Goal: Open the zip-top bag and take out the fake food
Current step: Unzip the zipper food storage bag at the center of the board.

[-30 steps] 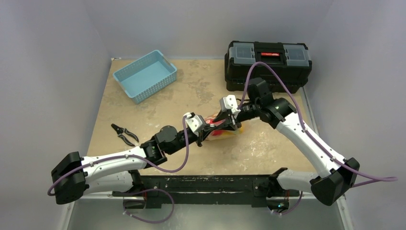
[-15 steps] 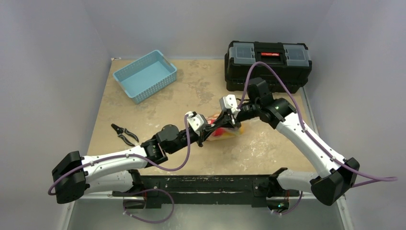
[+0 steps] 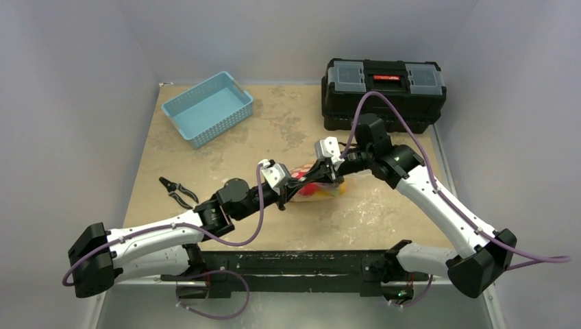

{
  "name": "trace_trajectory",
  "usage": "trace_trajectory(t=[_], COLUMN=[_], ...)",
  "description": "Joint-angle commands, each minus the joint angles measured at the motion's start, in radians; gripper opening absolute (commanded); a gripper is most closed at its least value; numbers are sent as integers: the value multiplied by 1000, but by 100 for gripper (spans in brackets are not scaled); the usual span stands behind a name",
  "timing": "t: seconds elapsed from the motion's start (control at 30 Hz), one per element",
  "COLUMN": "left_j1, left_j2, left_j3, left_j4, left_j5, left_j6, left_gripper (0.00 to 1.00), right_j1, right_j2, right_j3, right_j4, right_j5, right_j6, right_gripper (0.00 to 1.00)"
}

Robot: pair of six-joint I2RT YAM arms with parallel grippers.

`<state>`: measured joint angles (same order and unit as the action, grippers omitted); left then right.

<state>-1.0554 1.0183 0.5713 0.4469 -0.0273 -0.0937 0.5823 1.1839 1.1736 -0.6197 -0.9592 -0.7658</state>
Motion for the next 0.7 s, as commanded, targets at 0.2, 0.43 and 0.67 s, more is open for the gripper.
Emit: trace_trajectory(t=[0.2, 0.43, 0.67], left_j1=[18, 23, 30], left_j2=[-74, -86, -108], left_j3=[-24, -32, -48], left_j4=[94, 92, 88], left_j5=[-13, -21, -31], left_j6=[-11, -10, -11], left_gripper=[0, 0, 0], right_j1=[-10, -15, -43], right_j2=[-20, -27, -42], right_j3=[-19, -19, -31], right_j4=[17, 18, 28], right_j5=[59, 69, 67], right_j6=[39, 43, 60], right_gripper=[0, 0, 0])
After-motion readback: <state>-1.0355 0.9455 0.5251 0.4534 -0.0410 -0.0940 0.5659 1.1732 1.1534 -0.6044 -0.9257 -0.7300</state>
